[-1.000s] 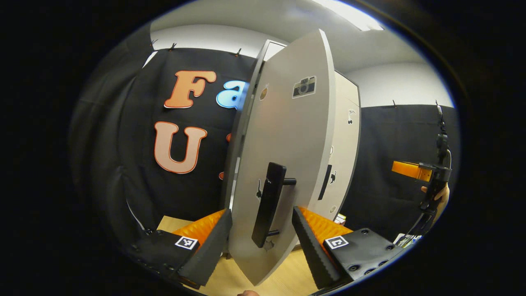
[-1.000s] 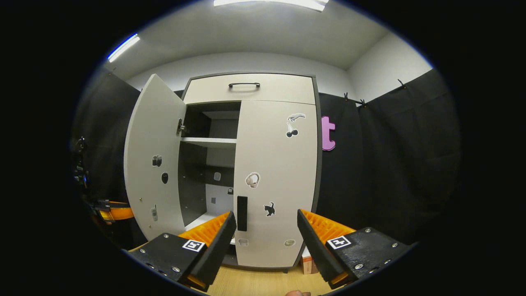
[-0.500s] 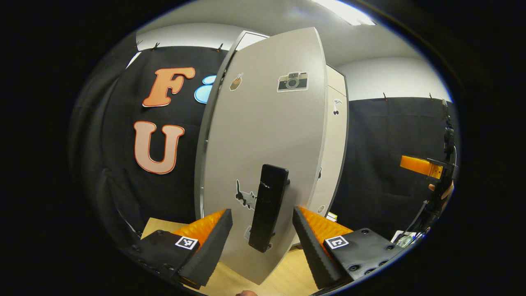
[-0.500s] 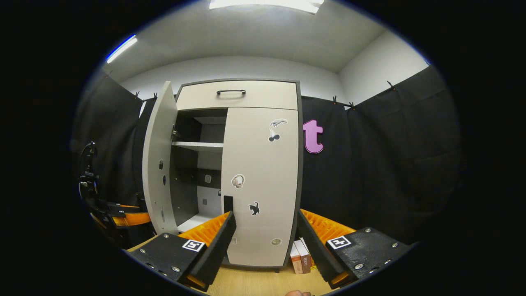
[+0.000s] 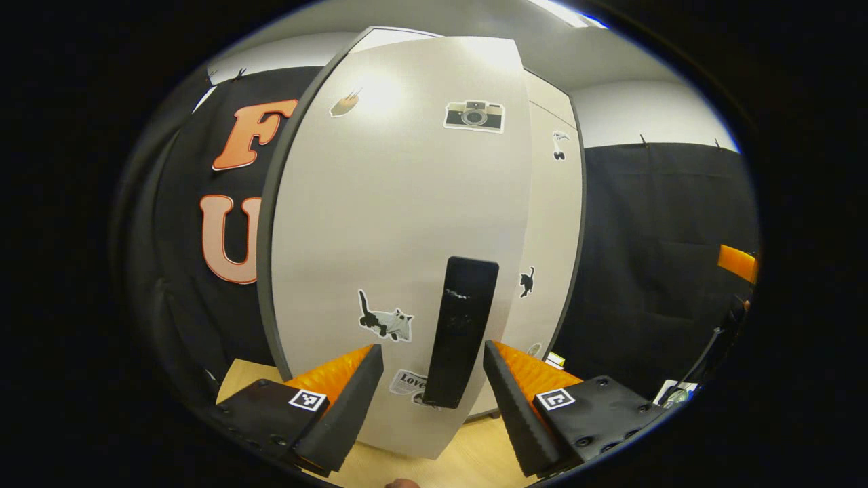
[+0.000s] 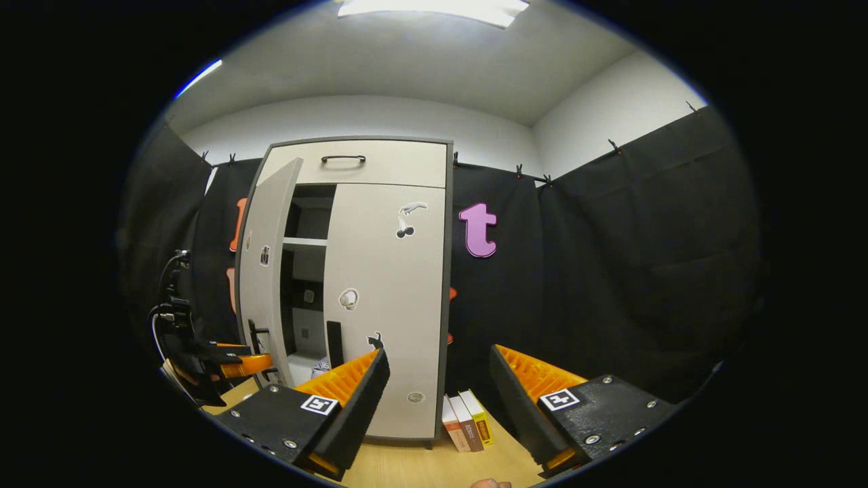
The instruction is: Grab one shoe with the right hand and put it into the shoe cabinet, grab the other shoe with the left hand and put it into the shoe cabinet; then close the right door with the right hand and the left door with the left hand.
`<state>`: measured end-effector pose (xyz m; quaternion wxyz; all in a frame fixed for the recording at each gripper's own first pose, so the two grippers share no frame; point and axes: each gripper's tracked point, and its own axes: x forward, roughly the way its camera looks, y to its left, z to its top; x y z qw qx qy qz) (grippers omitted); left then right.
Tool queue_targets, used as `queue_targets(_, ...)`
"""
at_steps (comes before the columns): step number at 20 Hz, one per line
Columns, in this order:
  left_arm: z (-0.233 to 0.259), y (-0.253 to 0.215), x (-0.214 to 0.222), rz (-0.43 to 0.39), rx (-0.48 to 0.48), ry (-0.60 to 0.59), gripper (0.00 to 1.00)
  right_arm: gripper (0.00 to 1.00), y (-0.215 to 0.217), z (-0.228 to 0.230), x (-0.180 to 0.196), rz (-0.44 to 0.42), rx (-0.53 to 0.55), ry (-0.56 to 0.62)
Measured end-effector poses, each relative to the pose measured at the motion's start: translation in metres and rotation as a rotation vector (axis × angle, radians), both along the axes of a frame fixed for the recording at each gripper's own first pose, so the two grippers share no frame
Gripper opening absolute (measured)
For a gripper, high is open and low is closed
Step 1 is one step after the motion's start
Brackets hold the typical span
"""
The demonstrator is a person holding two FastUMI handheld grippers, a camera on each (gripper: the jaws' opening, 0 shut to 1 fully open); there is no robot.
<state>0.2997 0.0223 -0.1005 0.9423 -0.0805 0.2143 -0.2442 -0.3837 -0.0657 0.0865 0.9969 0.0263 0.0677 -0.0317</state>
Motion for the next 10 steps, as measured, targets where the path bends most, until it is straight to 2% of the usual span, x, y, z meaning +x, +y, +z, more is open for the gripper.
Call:
queue_targets(1,-0.003,-0.005,0.005,0.011,0.005,0.002,0.97,0.93,-0.004,-0.001,-0.001,-0.006,-0.009,0.003)
queue_targets(10,-0.02,-0.031,0.038,0.098,0.068,-0.014,0.97,0.93,-0.027,-0.009,-0.001,-0.025,-0.045,0.022)
